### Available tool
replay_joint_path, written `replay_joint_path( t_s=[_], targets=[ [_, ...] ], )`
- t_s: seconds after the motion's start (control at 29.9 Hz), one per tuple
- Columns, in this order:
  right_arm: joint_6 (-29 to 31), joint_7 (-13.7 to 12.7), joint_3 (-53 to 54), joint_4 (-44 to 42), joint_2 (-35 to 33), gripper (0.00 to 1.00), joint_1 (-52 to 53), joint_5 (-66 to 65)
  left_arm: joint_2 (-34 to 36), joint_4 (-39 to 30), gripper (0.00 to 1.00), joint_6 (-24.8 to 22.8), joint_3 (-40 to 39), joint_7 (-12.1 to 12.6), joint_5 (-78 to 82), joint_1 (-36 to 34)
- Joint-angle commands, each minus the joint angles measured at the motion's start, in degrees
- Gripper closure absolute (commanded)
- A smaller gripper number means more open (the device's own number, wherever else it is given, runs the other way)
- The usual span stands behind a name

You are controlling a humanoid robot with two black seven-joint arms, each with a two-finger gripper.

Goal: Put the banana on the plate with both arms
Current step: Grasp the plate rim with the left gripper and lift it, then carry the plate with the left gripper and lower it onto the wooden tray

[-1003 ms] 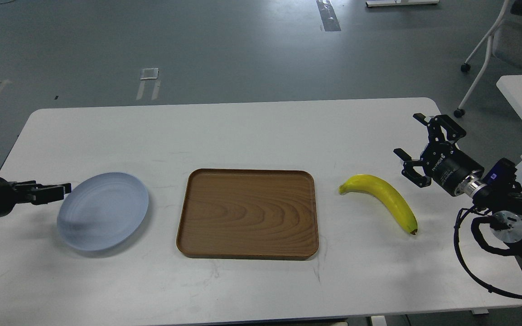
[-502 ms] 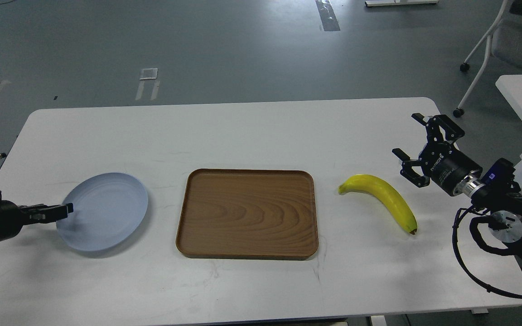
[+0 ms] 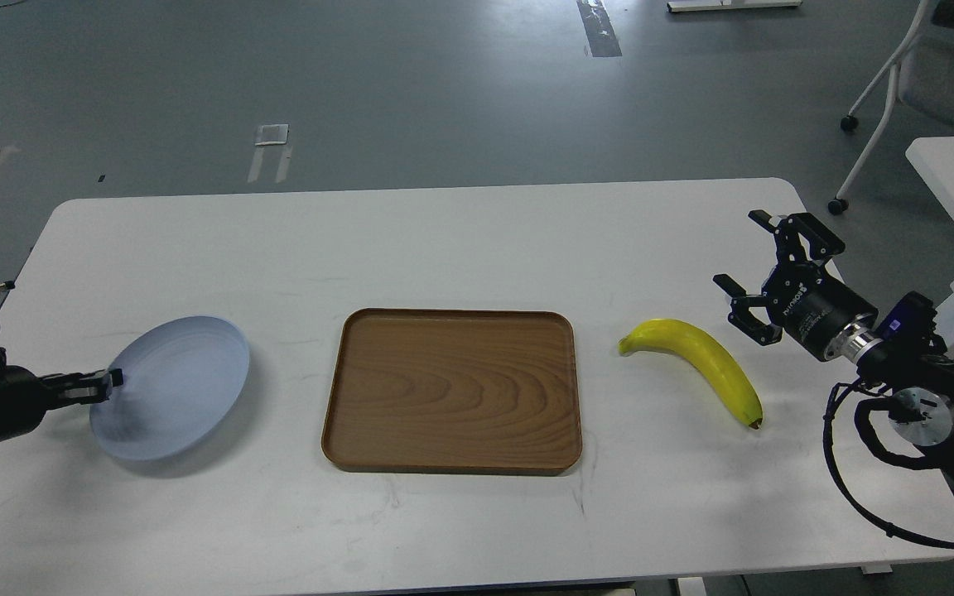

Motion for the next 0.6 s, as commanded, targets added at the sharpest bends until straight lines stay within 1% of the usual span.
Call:
replay_joint_path(
  t_s=[0.0,0.17,0.27,0.33,0.37,0.43,0.57],
  targets=[
    [0.0,0.0,0.0,0.0,0.1,0.0,0.2,0.0,0.1,-0.7,1.0,0.0,0.0,0.0,-0.1,-0.4],
    [0.0,0.0,0.0,0.1,0.0,0.0,0.3,0.0,0.8,-1.8,1.0,-0.6,-0.2,0.0,-1.6,-2.6],
    [0.0,0.0,0.0,0.1,-0.2,0.0,0.3,0.1,1.2,-3.6,1.0,-1.5,0.0,0.0,-4.5,-6.9],
    [0.0,0.0,0.0,0.1,-0.3,0.0,0.3,0.0,1.5,-4.8,1.0,-3.7,-0.1,0.0,-4.5,-9.5],
    [0.0,0.0,0.0,0.1,-0.3,0.0,0.3,0.1,1.5,-5.9,1.0,-5.6,-0.1,0.0,-4.5,-11.4],
    [0.0,0.0,0.0,0.0,-0.3,0.0,0.4,0.0,1.4,-7.2,1.0,-7.3,-0.1,0.0,-4.5,-13.1],
    [0.0,0.0,0.0,0.0,-0.2,0.0,0.4,0.0,0.1,-11.2,1.0,-7.9,0.5,0.0,-0.1,-16.1]
  ],
)
